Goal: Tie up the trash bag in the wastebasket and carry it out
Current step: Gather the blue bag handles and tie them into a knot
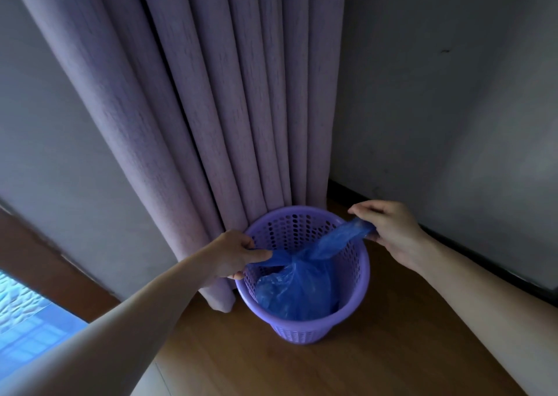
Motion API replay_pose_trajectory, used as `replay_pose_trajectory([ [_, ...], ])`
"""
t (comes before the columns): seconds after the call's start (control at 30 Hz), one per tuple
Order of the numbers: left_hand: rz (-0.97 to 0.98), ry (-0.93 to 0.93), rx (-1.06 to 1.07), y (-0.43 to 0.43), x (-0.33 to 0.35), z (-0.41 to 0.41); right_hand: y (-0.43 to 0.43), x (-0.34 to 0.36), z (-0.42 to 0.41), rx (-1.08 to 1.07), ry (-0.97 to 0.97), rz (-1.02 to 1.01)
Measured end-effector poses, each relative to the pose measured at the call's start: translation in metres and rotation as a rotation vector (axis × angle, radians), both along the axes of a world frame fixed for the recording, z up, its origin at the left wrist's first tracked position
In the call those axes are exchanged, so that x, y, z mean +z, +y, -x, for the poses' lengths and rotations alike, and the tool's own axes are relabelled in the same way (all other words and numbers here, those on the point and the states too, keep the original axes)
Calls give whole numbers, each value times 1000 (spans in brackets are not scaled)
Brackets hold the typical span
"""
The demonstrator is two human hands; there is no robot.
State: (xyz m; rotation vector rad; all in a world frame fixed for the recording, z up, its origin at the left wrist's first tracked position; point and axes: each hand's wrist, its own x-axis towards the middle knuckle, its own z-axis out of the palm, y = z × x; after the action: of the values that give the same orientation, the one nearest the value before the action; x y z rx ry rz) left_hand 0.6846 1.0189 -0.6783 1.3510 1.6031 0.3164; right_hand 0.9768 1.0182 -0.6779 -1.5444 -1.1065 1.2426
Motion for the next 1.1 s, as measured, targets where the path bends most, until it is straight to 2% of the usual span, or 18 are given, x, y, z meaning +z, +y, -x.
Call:
replay_pose_trajectory([
  [0.1, -35, -110, 126, 0, -2, -1, 1, 1, -4, -23, 350, 0],
  [0.17, -56, -326, 286, 0, -2, -6, 2, 4, -6, -19, 522, -17],
  [0.27, -25, -702, 471, 0, 6, -15, 2, 6, -5, 31, 601, 1],
  [0.33, -9, -875, 540, 2, 11, -17, 0, 4, -3, 83, 532, 40],
  [0.43, 0, -1092, 645, 5, 17, -15, -3, -2, -2, 181, 241, 34],
  [0.53, -9, -1183, 658, 5, 20, -11, -4, -7, -7, 214, 17, -27],
  [0.6, -27, -1175, 651, 5, 20, -9, -5, -10, -11, 249, -132, -58],
  [0.73, -67, -1148, 672, 6, 21, -10, -5, -18, -11, 409, -691, -98],
  [0.8, -84, -1110, 653, 6, 23, -12, -7, -19, -10, 399, -740, -74],
  [0.87, -77, -1016, 564, 4, 24, -11, -7, -16, -13, 356, -635, -26],
  [0.93, -51, -780, 392, 2, 20, -9, -6, -11, -21, 355, -497, 31],
  [0.97, -51, -580, 278, 1, 17, -9, -5, -9, -26, 365, -354, 78],
  [1.03, -25, -227, 86, -5, 12, -11, -5, -4, -32, 389, 57, 147],
  [1.1, 43, -162, 11, -8, 12, -13, -6, 3, -30, 356, 380, 152],
])
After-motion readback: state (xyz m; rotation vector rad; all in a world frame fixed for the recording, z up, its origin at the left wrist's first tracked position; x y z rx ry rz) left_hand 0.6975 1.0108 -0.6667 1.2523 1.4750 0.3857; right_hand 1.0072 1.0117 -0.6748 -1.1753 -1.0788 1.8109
